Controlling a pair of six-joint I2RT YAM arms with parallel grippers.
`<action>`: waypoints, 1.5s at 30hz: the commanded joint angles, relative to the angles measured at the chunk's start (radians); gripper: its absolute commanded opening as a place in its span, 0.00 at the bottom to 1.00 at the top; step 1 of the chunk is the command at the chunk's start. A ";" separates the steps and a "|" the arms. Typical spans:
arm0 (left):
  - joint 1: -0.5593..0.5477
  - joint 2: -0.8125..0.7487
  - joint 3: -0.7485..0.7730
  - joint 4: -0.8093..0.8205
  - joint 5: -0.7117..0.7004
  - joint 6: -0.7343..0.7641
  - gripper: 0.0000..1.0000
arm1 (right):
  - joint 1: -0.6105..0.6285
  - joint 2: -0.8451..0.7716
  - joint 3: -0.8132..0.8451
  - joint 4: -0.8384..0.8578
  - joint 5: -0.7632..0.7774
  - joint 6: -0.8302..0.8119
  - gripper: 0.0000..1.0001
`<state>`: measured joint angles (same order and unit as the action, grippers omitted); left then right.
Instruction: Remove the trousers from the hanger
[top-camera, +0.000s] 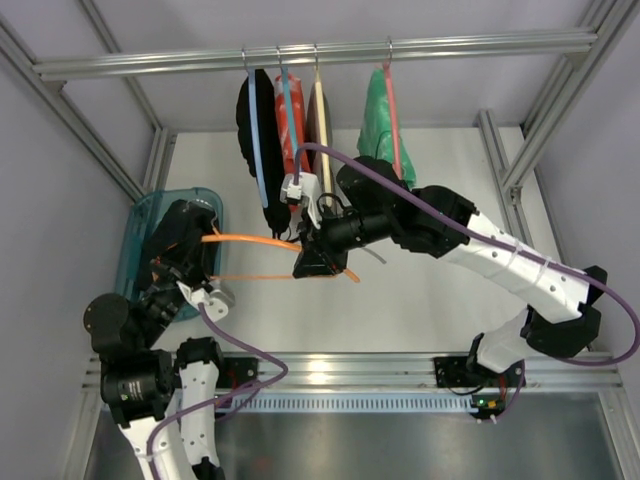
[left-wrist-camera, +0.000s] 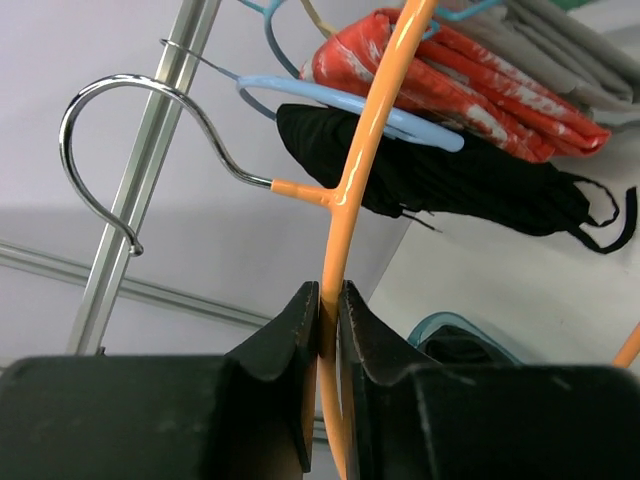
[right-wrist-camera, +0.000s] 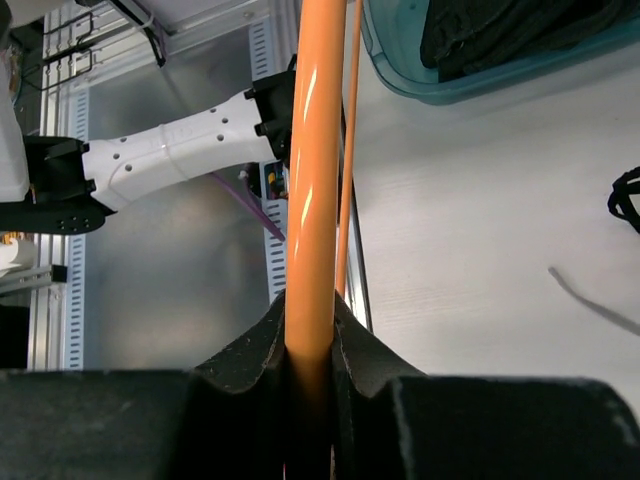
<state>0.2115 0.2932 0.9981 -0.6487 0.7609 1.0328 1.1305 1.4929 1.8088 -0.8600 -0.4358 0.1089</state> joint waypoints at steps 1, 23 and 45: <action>0.000 0.007 0.083 0.055 0.095 -0.135 0.19 | -0.001 -0.068 0.057 0.039 -0.018 -0.054 0.00; -0.001 0.322 0.398 0.592 -0.066 -1.464 0.97 | -0.685 -0.581 -0.051 0.122 -0.267 0.071 0.00; -0.001 0.305 0.237 0.601 -0.117 -1.396 0.98 | -1.154 -0.729 -0.137 -0.375 0.312 -0.181 0.00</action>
<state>0.2100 0.6212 1.2469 -0.0975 0.6559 -0.3805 -0.0162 0.5957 1.5810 -1.2083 -0.1829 0.0147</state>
